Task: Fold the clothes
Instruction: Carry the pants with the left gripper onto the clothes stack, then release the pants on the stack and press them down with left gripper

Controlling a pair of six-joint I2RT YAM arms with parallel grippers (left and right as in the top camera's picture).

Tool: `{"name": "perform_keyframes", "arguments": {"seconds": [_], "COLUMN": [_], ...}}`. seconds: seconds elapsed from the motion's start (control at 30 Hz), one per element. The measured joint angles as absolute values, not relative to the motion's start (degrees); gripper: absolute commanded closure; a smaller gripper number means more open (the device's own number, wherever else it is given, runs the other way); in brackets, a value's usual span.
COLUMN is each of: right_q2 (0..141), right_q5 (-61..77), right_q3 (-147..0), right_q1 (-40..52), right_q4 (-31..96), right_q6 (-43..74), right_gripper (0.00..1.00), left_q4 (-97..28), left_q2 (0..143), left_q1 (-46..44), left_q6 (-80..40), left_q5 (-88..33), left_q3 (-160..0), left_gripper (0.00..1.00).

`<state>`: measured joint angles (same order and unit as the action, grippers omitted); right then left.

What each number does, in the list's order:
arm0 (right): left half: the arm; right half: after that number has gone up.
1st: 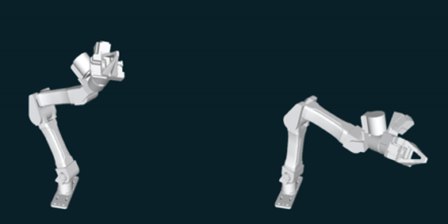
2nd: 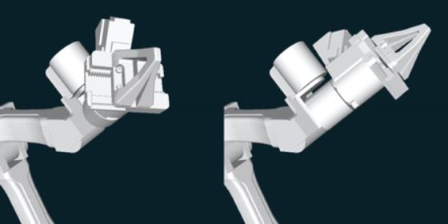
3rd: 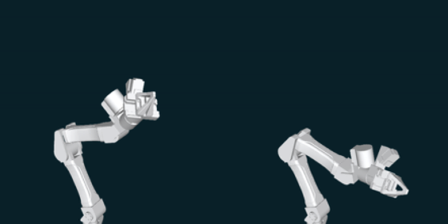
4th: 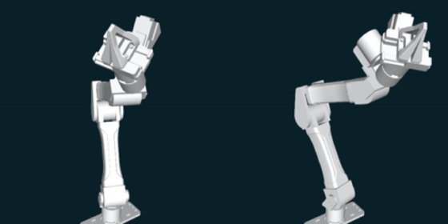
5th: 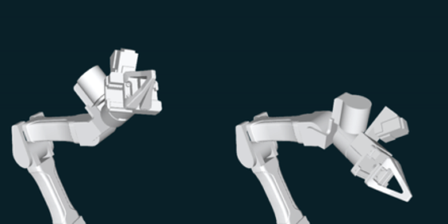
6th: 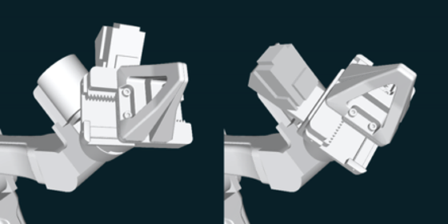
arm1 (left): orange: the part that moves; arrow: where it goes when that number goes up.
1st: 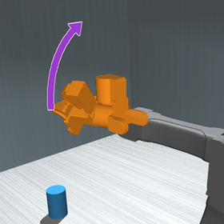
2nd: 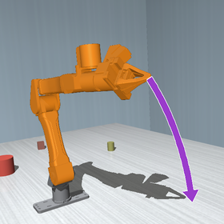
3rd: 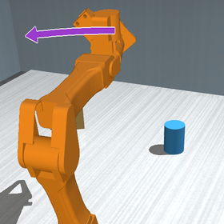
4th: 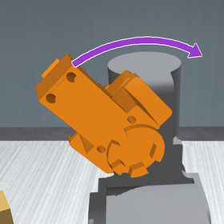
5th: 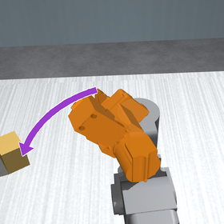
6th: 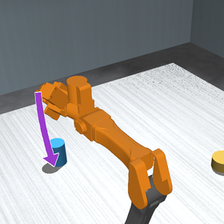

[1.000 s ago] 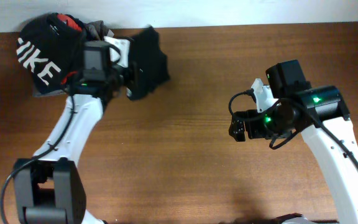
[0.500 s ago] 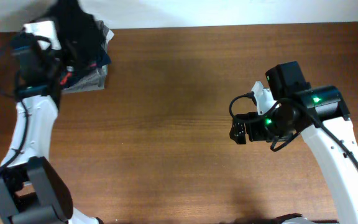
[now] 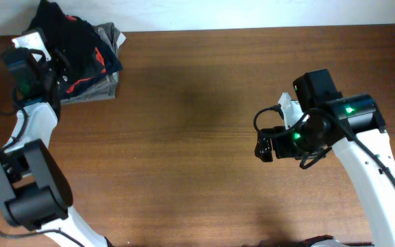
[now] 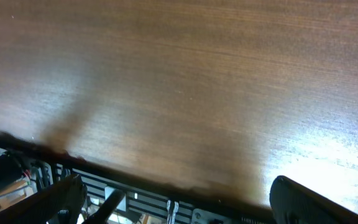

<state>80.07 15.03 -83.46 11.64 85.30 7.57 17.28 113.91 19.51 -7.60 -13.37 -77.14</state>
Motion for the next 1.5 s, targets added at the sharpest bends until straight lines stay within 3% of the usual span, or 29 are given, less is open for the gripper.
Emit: {"name": "perform_keyframes", "arguments": {"seconds": [0.17, 0.27, 0.37, 0.43, 0.57, 0.67, 0.87, 0.9, 0.97, 1.03, 1.5], "right_q2": [80.07, 80.07, 80.07, 80.07, 80.07, 80.07, 80.07, 80.07, 80.07, 80.07, 80.07], "right_q5": [13.98, 13.47, 13.23, 13.08, 13.04, 12.91, 12.88, 12.91, 12.88, 12.91, 12.88], "right_q3": [-83.46, -83.46, -83.46, -83.46, -83.46, -83.46, -83.46, -83.46, -83.46, -83.46, -83.46], "right_q1": [11.64, 11.64, 11.64, 11.64, 11.64, 11.64, 11.64, 11.64, 11.64, 11.64, 11.64], "right_q4": [86.21, 86.43, 86.46, 86.56, 86.83, 86.83, 86.8, 86.8, 86.83, 86.8, 86.8], "right_q6": [7.53, 7.57, 7.57, 7.53, 7.55, 7.53, 7.53, 7.55, 7.53, 7.53, 7.55], "right_gripper": [0.01, 0.01, 0.01, 0.01, 0.01, 0.01, 0.01, 0.01, 0.01, 0.01, 0.01], "left_q4": [18.81, 18.83, 18.98, 18.96, 17.19, 15.22, 12.1, 11.42, 10.31, 9.58, 9.28], "left_q2": [117.69, 118.41, 118.54, 118.56, 118.61, 118.58, 116.64, 115.7, 113.86, 111.9, 111.13], "left_q1": [21.54, 22.81, 24.4, 25.47, 26.83, 26.92, 26.63, 26.63, 26.63, 26.63, 21.87], "left_q6": [-9.06, -9.39, -9.85, -9.91, -10.07, -10.02, -10.11, -10.11, -10.28, -10.15, -8.36], "left_q5": [-8.71, -6.68, -4.86, -4.16, -3.11, -2.74, -2.72, -2.72, -2.72, -2.72, -5.23], "left_q3": [-77.6, -77.6, -77.6, -77.65, -78.98, -80.77, -82.26, -82.28, -82.35, -82.48, -86.0], "left_gripper": [0.71, 0.42, 0.36, 0.22, 0.06, 0.01, 0.01, 0.1, 0.46, 1.0, 1.0]}}
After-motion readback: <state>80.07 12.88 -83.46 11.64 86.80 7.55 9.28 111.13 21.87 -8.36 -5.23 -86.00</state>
